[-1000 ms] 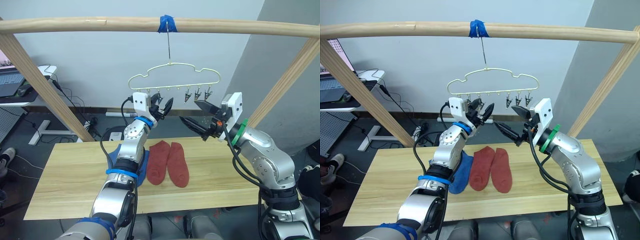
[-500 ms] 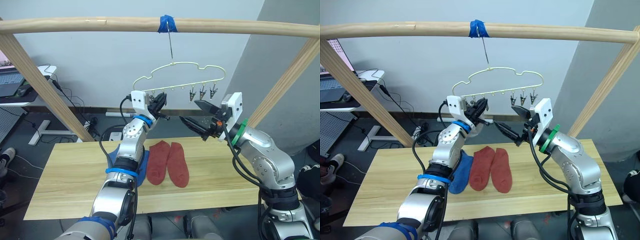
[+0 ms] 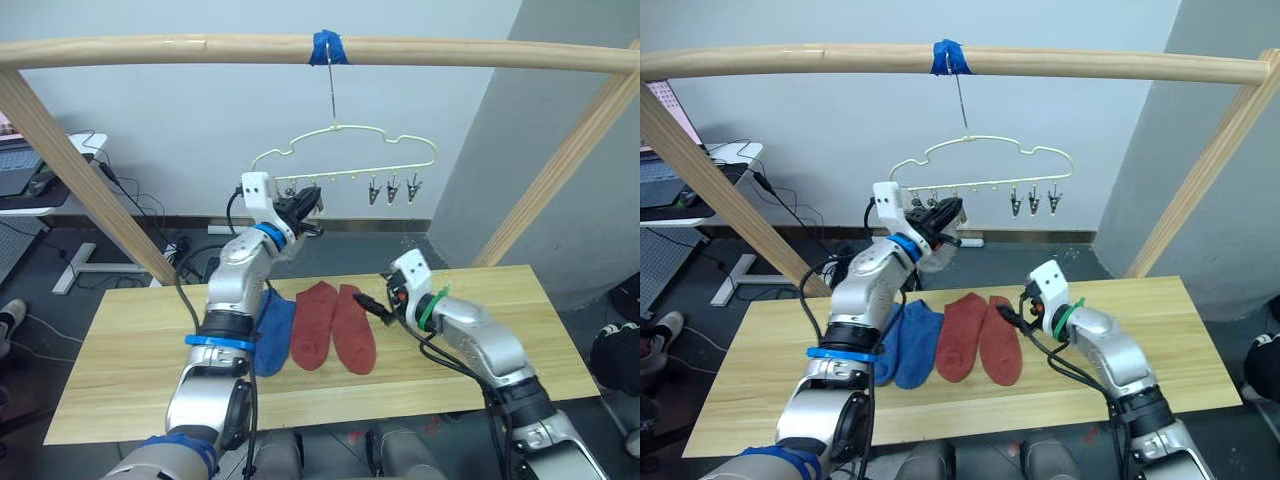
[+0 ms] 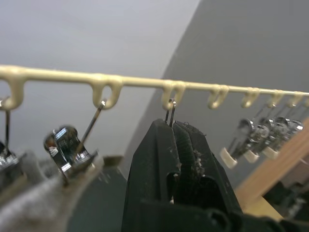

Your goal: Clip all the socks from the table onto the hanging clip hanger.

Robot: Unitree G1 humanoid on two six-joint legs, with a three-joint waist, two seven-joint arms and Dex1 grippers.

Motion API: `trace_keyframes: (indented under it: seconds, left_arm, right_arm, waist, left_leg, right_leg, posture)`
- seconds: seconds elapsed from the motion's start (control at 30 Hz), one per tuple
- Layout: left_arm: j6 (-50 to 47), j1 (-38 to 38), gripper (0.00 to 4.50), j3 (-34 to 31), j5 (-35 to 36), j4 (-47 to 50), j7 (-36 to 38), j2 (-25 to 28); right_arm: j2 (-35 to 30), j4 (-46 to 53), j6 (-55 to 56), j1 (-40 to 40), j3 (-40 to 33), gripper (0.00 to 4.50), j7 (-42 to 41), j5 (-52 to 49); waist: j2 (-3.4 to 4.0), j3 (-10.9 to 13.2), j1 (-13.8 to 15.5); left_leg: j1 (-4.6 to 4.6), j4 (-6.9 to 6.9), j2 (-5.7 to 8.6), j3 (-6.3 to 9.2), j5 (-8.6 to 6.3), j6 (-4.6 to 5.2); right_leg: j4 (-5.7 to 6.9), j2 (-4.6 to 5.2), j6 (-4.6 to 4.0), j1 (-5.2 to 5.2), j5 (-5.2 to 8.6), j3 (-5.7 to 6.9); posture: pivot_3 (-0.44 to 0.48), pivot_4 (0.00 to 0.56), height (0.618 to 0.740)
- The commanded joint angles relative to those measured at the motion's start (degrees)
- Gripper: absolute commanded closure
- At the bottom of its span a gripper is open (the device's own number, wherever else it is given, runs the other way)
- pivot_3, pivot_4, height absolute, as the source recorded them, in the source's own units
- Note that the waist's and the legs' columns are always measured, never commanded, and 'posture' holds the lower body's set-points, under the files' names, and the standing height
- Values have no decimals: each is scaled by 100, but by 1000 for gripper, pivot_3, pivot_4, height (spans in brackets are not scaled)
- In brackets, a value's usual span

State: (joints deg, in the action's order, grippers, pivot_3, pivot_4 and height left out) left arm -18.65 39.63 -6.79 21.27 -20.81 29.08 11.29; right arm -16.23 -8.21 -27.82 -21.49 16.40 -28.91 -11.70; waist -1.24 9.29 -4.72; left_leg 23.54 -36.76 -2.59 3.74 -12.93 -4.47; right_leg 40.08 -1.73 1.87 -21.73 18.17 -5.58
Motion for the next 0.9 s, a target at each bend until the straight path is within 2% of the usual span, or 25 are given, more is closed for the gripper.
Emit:
trace_keyframes:
  seconds: [0.03, 0.27, 0.47, 0.6, 0.9]
  left_arm:
    - [-732, -111, 4488, -66, 384, 737, 222, 225]
    - [-1164, -495, 4488, -22, 503, 1404, 204, 380]
    - [-1330, -637, 4488, -15, 529, 1657, 120, 379]
    - [-1391, -730, 4500, 17, 496, 1775, 152, 437]
    - [-1415, -724, 4500, 34, 522, 1791, 130, 370]
  right_arm:
    - [268, -907, 581, -329, 241, 0, -60, 447]
    - [717, -2768, 1333, -945, 299, 0, 287, 1154]
    - [942, -3668, 1958, -1150, 355, 0, 241, 1526]
    - [991, -4025, 2256, -1121, 415, 906, 25, 1730]
    - [822, -3729, 2282, -766, 153, 4238, -154, 1740]
  waist:
    - [0, 0, -8]
    - [0, 0, 6]
    - [0, 0, 70]
    - [0, 0, 80]
    - [1, 0, 143]
  left_leg:
    - [0, 0, 0, 1, 0, 0]
    - [-2, -8, -1, 6, 0, -1]
    - [-8, -7, -1, 10, 0, 0]
    - [-21, -5, -2, 8, -1, -1]
    - [-56, -2, 0, 5, -1, -1]
  right_leg:
    - [1, 0, 0, 0, 0, 1]
    - [5, 1, -1, 5, -1, 3]
    - [4, 2, -1, 12, -1, 6]
    - [4, 1, -1, 23, -1, 4]
    - [4, 1, 0, 56, 0, 0]
  posture:
    - [-25, 134, 740]
    - [11, 138, 740]
    - [35, 138, 740]
    - [41, 136, 740]
    - [33, 130, 740]
